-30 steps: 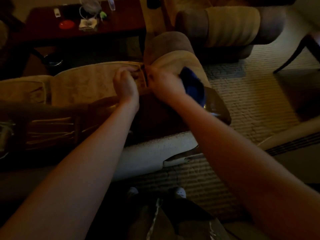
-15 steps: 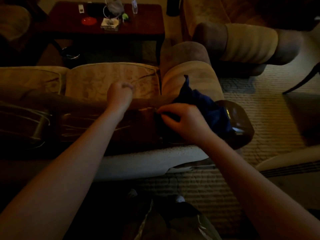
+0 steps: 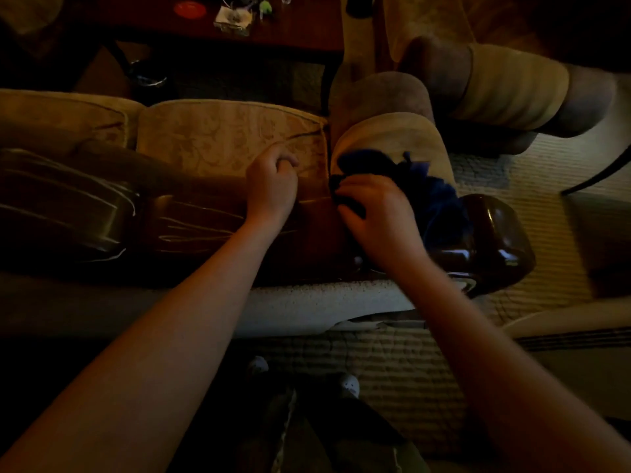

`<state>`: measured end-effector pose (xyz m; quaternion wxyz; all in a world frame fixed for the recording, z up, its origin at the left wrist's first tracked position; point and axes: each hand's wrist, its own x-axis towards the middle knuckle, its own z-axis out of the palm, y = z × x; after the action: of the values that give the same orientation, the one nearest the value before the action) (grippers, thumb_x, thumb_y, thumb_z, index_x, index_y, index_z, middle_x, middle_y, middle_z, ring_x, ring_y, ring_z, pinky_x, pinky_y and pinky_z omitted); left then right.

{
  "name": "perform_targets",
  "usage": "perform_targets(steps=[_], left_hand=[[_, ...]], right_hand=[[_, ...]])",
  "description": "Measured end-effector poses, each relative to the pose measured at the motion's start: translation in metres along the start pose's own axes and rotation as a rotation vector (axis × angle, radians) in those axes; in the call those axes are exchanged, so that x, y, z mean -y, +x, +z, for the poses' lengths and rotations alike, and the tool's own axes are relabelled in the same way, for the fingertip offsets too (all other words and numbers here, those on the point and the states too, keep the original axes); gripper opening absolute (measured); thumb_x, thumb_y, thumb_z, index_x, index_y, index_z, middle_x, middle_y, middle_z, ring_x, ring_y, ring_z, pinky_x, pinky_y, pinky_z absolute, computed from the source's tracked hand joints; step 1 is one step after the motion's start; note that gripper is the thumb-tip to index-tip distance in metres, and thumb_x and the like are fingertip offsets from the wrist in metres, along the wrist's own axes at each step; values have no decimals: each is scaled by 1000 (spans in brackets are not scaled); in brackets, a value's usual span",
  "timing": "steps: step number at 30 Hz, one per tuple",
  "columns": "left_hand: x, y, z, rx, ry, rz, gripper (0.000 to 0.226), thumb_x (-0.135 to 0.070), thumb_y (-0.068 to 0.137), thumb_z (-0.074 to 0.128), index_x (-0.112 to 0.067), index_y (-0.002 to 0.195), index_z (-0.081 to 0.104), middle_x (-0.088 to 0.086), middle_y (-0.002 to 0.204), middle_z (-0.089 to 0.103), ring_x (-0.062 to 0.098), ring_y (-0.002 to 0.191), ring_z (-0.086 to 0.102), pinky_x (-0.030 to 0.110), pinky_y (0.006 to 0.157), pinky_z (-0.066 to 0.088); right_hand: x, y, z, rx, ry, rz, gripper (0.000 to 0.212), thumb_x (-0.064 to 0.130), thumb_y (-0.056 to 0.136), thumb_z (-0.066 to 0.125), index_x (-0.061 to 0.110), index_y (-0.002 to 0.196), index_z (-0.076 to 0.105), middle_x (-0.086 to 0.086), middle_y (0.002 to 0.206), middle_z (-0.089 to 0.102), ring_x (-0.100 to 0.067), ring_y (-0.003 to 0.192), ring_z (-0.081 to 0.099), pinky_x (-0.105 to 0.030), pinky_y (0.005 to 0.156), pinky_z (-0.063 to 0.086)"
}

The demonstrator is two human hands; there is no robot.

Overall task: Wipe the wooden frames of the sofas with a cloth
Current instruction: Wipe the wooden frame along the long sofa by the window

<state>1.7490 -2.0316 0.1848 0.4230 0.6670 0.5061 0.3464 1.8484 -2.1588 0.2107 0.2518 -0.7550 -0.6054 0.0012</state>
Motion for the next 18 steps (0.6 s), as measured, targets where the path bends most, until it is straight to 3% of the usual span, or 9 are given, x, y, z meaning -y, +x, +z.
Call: perform_targets(steps=[2, 4, 7, 9, 11, 13, 15, 18], left_hand=[[0, 1, -2, -19, -56, -24, 33, -4, 92, 36, -21, 71, 54, -4, 71, 53, 4, 63, 46, 9, 52, 35], [0, 1, -3, -26, -72, -34, 35, -3, 92, 37, -23, 68, 52, -5, 70, 51, 3, 63, 45, 5, 52, 35], [-1, 0, -1, 11, -63, -9, 28, -3, 91, 37, -16, 77, 57, -5, 76, 54, 2, 69, 47, 7, 54, 36], [-1, -1, 0, 48, -32, 39, 27, -1, 90, 37, -15, 81, 58, -4, 79, 55, 4, 72, 48, 14, 58, 35], [-3, -4, 1, 99, 33, 109, 27, 0, 89, 37, -14, 83, 59, -5, 74, 52, 7, 66, 47, 21, 57, 34], [-4, -6, 3, 177, 141, 190, 24, -3, 89, 39, -11, 87, 62, -1, 75, 53, 15, 67, 49, 27, 58, 36], [-3, -9, 6, 249, 278, 322, 19, -8, 88, 41, -10, 83, 59, 4, 79, 54, 24, 74, 53, 31, 59, 36], [-6, -17, 4, 234, 399, 557, 22, -14, 83, 40, -4, 81, 60, 11, 80, 56, 31, 75, 55, 30, 59, 34]], right_hand=[[9, -30, 5, -93, 119, -44, 20, 11, 82, 66, 7, 101, 72, -4, 104, 67, -14, 104, 53, -11, 90, 35], [12, -39, 5, -113, 126, -52, 26, 12, 81, 67, 6, 106, 70, -6, 109, 65, -15, 108, 53, -13, 94, 38], [7, -10, -2, -34, 100, 85, 54, 20, 82, 71, 7, 131, 51, -13, 137, 44, -22, 126, 43, -21, 103, 31], [-3, 24, 0, 53, 38, 196, 54, 30, 87, 64, 6, 133, 48, -12, 145, 34, -23, 130, 37, -21, 103, 28], [-7, 44, 9, 125, -150, 241, 44, 36, 92, 54, 6, 123, 58, -10, 140, 42, -26, 125, 40, -30, 99, 34], [-4, 41, 17, 88, -272, 203, 38, 38, 93, 49, 7, 110, 65, -10, 122, 56, -29, 114, 47, -37, 88, 38], [-1, 17, 16, -67, -245, 145, 32, 34, 91, 51, 7, 101, 66, -11, 103, 62, -30, 99, 53, -37, 78, 40], [2, -44, 12, -268, -168, 17, 26, 32, 86, 55, 11, 101, 61, -9, 96, 60, -26, 91, 51, -34, 71, 41]])
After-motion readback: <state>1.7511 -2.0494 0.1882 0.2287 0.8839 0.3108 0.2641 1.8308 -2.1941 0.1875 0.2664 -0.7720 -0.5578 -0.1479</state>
